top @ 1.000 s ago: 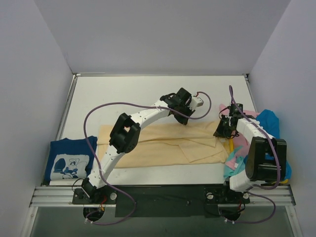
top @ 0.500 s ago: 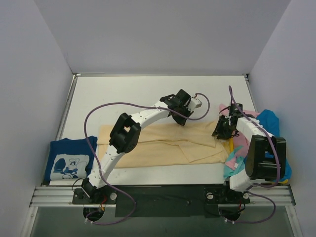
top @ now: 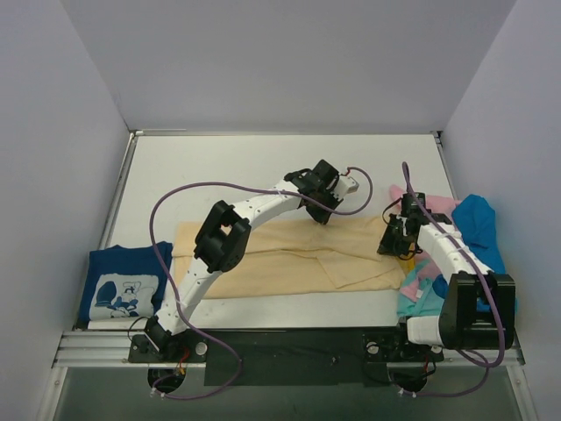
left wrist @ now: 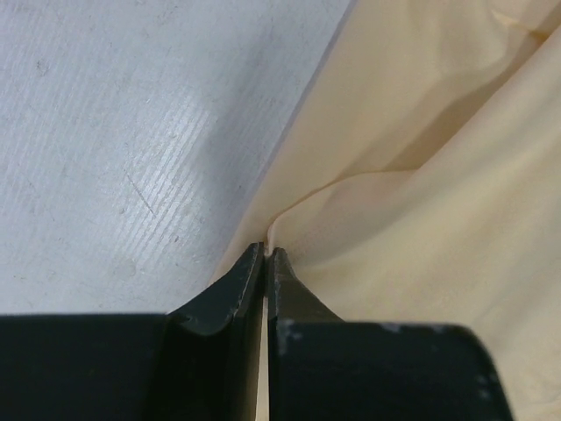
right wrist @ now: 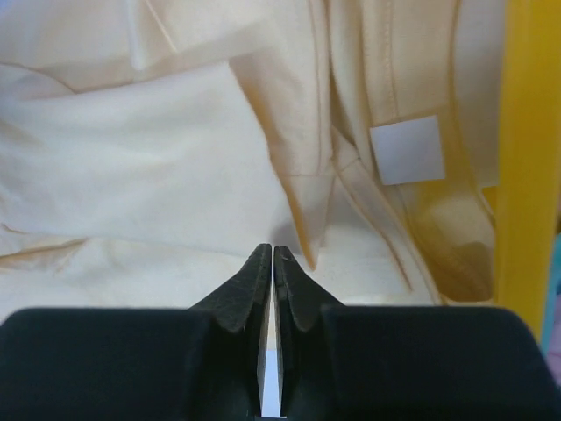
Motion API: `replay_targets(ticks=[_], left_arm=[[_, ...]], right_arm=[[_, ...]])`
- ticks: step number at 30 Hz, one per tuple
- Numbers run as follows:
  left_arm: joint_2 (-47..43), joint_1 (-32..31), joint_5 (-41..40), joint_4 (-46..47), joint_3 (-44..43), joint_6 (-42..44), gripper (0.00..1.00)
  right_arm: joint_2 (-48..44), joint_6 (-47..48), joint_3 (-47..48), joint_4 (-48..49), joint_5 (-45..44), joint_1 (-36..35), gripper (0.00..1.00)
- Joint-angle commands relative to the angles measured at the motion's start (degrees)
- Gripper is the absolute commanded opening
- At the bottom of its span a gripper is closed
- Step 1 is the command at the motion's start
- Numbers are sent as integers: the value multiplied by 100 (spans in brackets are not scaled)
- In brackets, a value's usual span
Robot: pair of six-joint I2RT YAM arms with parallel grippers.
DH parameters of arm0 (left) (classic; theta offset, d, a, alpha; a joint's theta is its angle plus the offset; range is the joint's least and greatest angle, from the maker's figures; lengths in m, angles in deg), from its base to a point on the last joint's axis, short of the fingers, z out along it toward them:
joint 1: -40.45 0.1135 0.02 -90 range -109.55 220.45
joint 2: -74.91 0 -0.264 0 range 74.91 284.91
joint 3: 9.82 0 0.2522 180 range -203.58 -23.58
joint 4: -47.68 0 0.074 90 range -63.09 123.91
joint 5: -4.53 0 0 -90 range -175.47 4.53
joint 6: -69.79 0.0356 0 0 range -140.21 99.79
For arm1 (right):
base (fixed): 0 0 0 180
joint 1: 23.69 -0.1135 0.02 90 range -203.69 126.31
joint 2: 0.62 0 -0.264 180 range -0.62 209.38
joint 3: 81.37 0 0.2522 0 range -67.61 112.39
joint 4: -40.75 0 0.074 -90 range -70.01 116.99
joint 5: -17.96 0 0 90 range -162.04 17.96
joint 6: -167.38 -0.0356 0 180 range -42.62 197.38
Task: Fold and stack the t-shirts
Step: Fold the other side of the tshirt into a rectangle
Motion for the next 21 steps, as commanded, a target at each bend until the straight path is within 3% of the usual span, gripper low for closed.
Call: replay_targets(ticks=[1, 5, 10, 15, 21], left_arm=[[-357, -22, -186, 86, -171, 76, 12], [-445, -22, -195, 25, -180, 146, 12], [-507, -22, -204, -28, -83, 208, 13], [-551, -13, -169, -203, -319, 313, 37], [-621, 145, 33, -967, -1207, 709, 50]], right_arm=[[104, -36, -127, 339, 214, -75, 0], [702, -194, -163, 76, 170, 205, 0], [747, -220, -277, -205, 56, 276, 0], [414, -72, -84, -486, 12, 276, 0], [192, 175, 987, -917, -454, 276, 0]])
